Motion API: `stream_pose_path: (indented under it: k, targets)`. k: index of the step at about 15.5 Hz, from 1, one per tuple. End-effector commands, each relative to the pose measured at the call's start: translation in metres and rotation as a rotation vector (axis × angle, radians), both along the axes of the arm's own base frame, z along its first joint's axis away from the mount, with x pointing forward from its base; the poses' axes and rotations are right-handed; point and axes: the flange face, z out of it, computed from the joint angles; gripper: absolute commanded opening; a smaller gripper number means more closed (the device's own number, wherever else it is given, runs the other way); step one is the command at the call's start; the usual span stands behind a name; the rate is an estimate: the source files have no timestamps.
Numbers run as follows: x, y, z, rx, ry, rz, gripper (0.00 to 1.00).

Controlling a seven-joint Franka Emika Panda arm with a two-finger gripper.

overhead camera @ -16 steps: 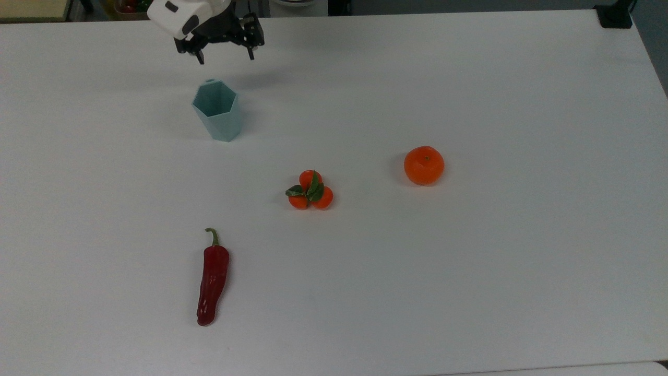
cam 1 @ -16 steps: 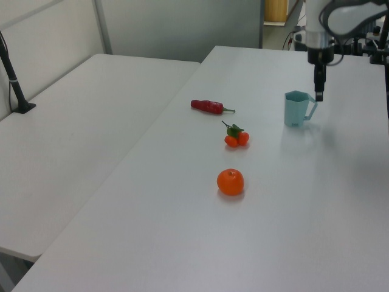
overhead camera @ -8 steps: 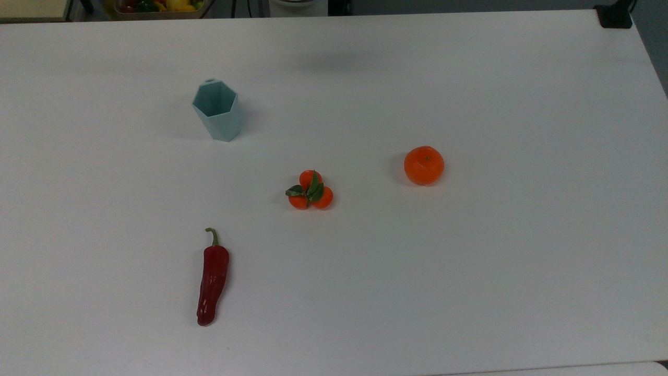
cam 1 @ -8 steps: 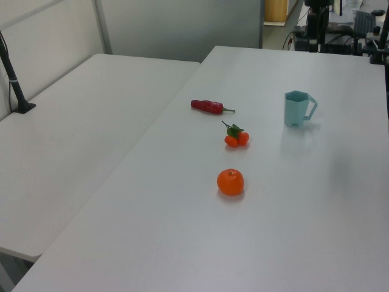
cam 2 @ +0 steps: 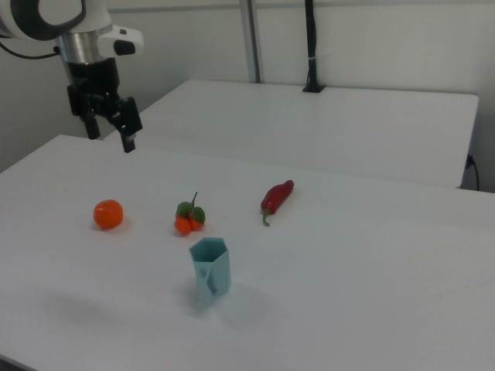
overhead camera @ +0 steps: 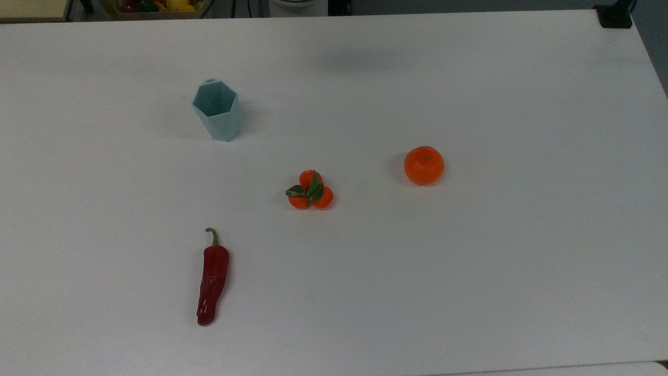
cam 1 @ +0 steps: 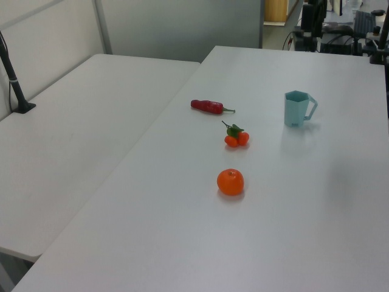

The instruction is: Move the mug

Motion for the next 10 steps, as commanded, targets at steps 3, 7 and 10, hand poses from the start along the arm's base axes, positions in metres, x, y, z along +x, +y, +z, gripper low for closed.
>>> stream_pose_path:
  k: [3,7,10]
  targets:
    - [0.0290,-0.0121,0.0069,-0.030,-0.182,0.048,1.00]
    - [0.0295,-0.0145,0.0051,-0.027,-0.176,0.030,1.00]
    - [0.0279,-0.0146,0.0068,-0.027,-0.178,0.030,1.00]
